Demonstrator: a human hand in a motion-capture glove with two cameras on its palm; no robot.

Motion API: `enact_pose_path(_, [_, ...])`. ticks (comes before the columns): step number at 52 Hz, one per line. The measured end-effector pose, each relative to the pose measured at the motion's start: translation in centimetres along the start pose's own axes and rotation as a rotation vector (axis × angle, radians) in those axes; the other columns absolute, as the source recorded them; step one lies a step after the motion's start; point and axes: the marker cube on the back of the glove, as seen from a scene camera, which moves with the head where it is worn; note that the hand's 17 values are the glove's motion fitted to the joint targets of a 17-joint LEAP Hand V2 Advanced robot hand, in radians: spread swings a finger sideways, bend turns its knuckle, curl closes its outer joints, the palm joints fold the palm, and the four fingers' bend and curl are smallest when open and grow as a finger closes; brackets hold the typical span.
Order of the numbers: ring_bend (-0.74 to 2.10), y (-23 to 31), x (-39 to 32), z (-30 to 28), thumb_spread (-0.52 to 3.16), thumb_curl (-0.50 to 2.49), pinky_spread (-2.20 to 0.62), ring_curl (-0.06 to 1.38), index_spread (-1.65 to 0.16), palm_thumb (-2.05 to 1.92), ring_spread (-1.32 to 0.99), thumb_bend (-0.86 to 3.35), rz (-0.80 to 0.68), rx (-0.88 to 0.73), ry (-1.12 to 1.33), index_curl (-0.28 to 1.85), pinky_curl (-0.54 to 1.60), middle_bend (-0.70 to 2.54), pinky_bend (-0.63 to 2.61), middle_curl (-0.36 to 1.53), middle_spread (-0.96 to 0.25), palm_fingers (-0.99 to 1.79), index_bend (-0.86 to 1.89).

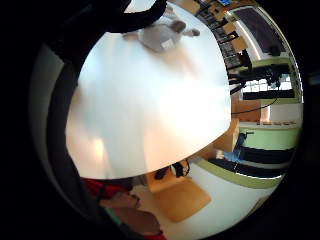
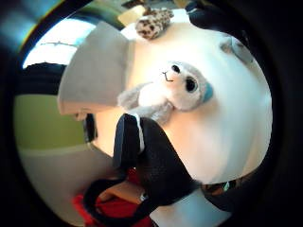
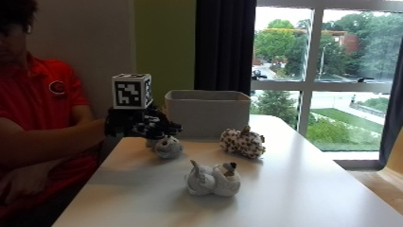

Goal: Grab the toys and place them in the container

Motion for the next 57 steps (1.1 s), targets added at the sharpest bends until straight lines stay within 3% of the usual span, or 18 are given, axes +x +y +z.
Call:
enact_pose_path(9, [0.17, 0.4, 0.1, -0.1, 0.85, 0.02, 0.00, 0.04, -0.27, -0.11, -0.11, -0.07, -0.015, 0.011, -0.007, 0.13, 0.16, 0.19, 0.46, 0.09, -0.09, 0.08, 0.26])
enact_pose_path(20, [0.19, 0.6, -0.1, -0.3, 1.06, 0.05, 0.00, 0.07, -0.33, -0.11, -0.14, -0.08, -0.034, 0.015, -0.058, 0.20, 0.21, 0.19, 0.50, 0.15, -0.11, 0.04, 0.27])
enact_pose_path(57, [0.18, -1.9, -6.2, 4.2, 0.95, 0.15, 0.05, 0.16, -0.35, -0.10, -0.11, -0.08, -0.235, -0.028, -0.109, 0.31, 0.35, 0.15, 0.76, 0.24, -0.09, -0.04, 0.19])
